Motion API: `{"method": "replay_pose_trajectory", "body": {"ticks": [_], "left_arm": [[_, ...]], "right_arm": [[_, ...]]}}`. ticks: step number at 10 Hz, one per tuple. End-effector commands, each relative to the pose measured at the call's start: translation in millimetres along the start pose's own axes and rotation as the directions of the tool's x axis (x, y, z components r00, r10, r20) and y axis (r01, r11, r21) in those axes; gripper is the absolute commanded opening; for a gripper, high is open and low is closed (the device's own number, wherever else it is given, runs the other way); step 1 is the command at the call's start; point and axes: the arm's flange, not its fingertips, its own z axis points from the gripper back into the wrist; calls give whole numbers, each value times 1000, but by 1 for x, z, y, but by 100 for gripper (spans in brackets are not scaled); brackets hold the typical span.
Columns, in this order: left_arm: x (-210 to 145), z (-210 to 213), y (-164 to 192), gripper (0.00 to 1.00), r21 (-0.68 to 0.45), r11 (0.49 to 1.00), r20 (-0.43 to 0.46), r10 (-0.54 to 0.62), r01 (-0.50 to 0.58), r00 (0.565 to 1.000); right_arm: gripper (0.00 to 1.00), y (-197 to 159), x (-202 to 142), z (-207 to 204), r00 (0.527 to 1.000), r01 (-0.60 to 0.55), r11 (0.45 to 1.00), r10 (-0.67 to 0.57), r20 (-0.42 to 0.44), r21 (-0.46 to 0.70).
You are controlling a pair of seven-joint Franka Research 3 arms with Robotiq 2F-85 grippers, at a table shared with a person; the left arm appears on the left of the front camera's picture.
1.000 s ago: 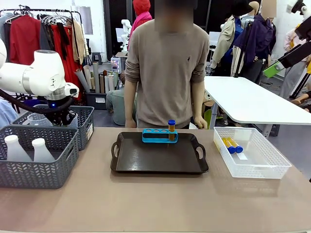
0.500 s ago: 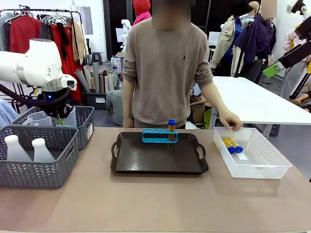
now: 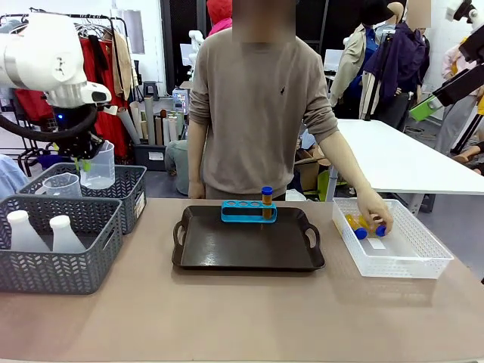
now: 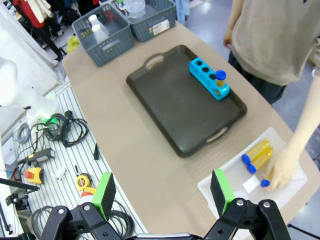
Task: Prepare the laboratory tools.
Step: Pick up one Large Measuring Cup and place it on the Handle tray.
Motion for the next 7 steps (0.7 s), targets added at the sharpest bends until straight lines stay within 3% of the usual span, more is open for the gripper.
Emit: {"method": "replay_pose_trajectory", "body": {"ticks": [1, 3, 7], "left_arm": [[-6, 15, 3, 0, -26, 997, -10, -78, 78, 997], [-10, 29, 5, 0, -27, 994, 18, -103, 103, 995], [-7, 18, -2, 0, -16, 997, -4, -72, 72, 997]], "right_arm": [[100, 1, 2, 0, 1000, -5, 1000, 5, 19, 17], [100, 1, 2, 0, 1000, -5, 1000, 5, 19, 17], [100, 1, 2, 0, 1000, -5, 1000, 5, 19, 17]]}}
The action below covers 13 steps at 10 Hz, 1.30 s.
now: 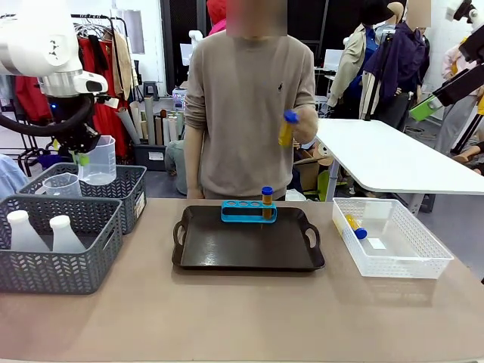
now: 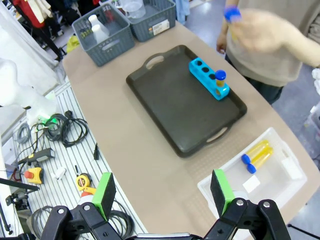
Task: Prepare the laboratory tools.
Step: Pick up one Large Measuring Cup and place it on the Handle tray.
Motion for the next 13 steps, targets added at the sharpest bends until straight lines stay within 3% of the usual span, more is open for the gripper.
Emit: {"method": "replay_pose_trajectory", "body": {"ticks": [1, 3, 4, 7, 10, 13], "left_arm": [[0, 2, 0, 0, 1, 1000, 3, 0, 0, 1000], [-18, 34, -8, 0, -145, 980, 13, -139, 140, 990], [-32, 62, -16, 0, -176, 953, 29, -244, 245, 969], [-73, 139, -39, 0, -204, 901, 57, -379, 383, 924], [-108, 207, -67, 0, -231, 803, 101, -541, 549, 835], [-126, 263, -86, 0, -169, 707, 169, -666, 687, 727]], "right_arm": [[100, 1, 2, 0, 1000, -5, 1000, 5, 19, 17], [100, 1, 2, 0, 1000, -5, 1000, 5, 19, 17], [100, 1, 2, 0, 1000, -5, 1000, 5, 19, 17], [100, 1, 2, 0, 1000, -5, 1000, 5, 19, 17], [100, 1, 2, 0, 1000, -5, 1000, 5, 19, 17], [100, 1, 2, 0, 1000, -5, 1000, 5, 19, 17]]}}
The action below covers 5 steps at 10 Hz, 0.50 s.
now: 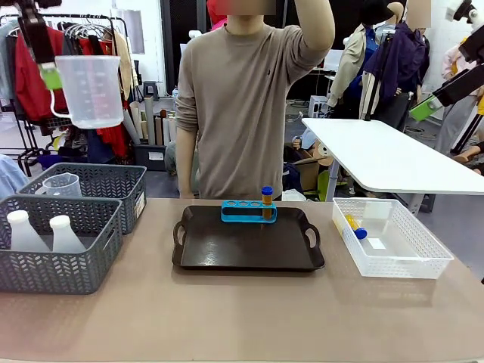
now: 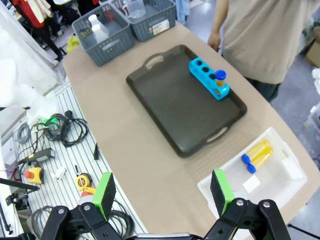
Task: Prepare the laboratory tools.
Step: Pick up one Large Measuring Cup and place it on the Handle tray.
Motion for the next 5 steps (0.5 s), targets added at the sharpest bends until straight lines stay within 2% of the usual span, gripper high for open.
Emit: {"method": "replay_pose_trajectory", "body": {"ticks": [1, 2, 5], "left_arm": [[-2, 26, -6, 0, 25, 995, 26, -99, 99, 995], [0, 34, -13, 0, 72, 988, 29, -139, 137, 990], [8, 34, -12, 0, 78, 982, 52, -176, 172, 983]], "right_arm": [[100, 1, 2, 1, 1000, -6, 1000, 5, 20, 17], [100, 1, 2, 1, 1000, -6, 1000, 5, 20, 17], [100, 1, 2, 1, 1000, -6, 1000, 5, 20, 17]]}}
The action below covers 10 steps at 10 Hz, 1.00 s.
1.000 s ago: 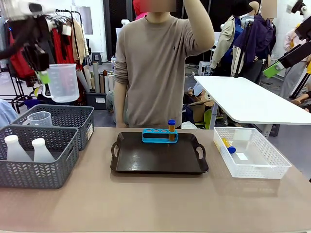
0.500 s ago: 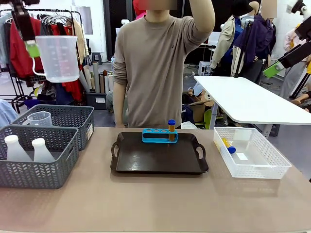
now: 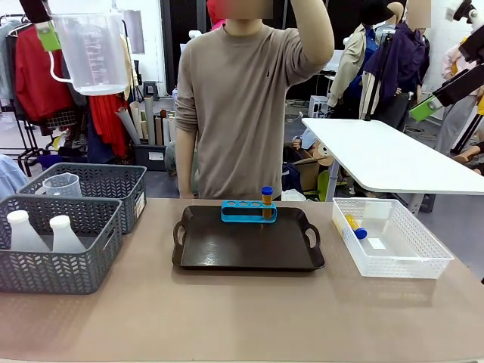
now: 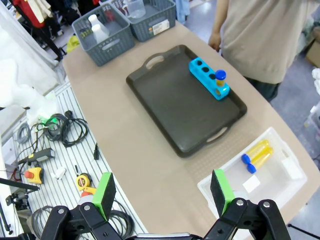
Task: Prepare the laboratory tools.
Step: Pick up one Large Measuring Cup and place it on the Handle tray.
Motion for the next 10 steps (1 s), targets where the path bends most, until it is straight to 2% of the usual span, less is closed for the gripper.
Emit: {"method": "replay_pose_trajectory", "body": {"ticks": [1, 3, 5, 8, 10], "left_arm": [[0, -12, 10, 0, 0, 1000, 20, -23, 23, 1000], [5, -20, 16, 0, 15, 1000, 40, -23, 23, 999], [28, -52, 24, 0, -5, 999, 18, -49, 49, 999], [54, -105, 32, 0, -91, 994, -16, -65, 63, 998], [69, -128, 31, 0, -158, 983, -1, -92, 91, 996]], "right_arm": [[100, 1, 2, 1, 1000, -6, 1000, 5, 20, 17], [100, 1, 2, 1, 1000, -6, 1000, 5, 20, 17], [100, 1, 2, 1, 1000, -6, 1000, 5, 20, 17], [100, 1, 2, 1, 1000, -6, 1000, 5, 20, 17], [100, 1, 2, 1, 1000, -6, 1000, 5, 20, 17]]}}
